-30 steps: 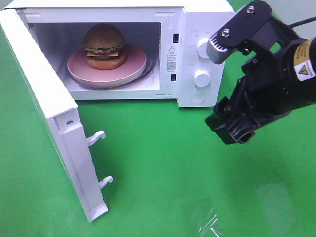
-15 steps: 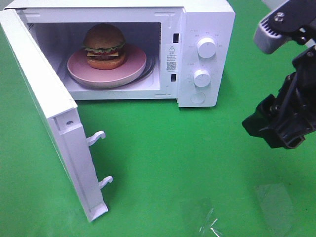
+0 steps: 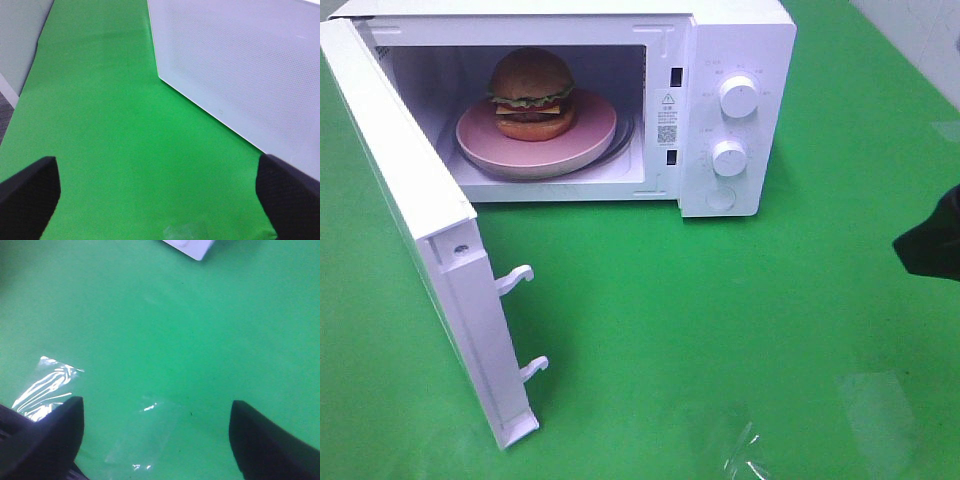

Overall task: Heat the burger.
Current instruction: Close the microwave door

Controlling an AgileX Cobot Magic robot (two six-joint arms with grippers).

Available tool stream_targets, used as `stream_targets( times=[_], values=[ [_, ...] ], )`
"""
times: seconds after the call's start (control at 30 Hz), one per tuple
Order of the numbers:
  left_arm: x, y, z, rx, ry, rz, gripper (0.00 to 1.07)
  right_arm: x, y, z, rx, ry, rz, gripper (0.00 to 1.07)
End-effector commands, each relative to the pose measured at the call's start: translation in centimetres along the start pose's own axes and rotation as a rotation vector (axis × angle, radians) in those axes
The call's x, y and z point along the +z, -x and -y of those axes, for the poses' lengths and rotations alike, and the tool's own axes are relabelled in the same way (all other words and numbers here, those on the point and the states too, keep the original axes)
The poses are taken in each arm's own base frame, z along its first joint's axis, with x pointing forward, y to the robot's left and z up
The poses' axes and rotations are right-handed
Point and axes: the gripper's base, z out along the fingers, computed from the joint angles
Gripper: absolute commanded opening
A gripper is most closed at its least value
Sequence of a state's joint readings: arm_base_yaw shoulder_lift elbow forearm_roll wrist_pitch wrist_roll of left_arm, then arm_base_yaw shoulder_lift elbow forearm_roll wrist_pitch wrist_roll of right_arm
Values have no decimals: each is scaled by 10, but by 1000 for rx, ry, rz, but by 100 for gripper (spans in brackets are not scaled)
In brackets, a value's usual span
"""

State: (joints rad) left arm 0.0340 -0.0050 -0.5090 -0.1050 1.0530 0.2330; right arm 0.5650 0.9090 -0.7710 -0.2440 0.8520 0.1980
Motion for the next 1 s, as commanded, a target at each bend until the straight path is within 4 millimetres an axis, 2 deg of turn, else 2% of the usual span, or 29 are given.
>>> stream_targets(
  times=[0.03,0.27,0.37,0.53,0.63,0.77,1.0],
  values=[
    [-2,-1,1,-7,3,23,100,-6,-16,17,124,-52,-10,76],
    [-2,-1,1,-7,3,23,100,-16,-42,32,236,-127,-9,76],
    [-2,-1,1,-7,3,23,100,-27,-56,36,293,-157,23,76],
    [-2,-1,1,-7,3,23,100,-43,-75,35,355,-181,107,76],
    [-2,-1,1,-7,3,23,100,-46,-78,35,359,-188,126,76],
    [-2,-1,1,-7,3,23,100,-59,-100,31,382,-232,222,76],
    [-2,-1,1,-7,3,23,100,-78,-121,24,417,-290,342,76]
  ],
)
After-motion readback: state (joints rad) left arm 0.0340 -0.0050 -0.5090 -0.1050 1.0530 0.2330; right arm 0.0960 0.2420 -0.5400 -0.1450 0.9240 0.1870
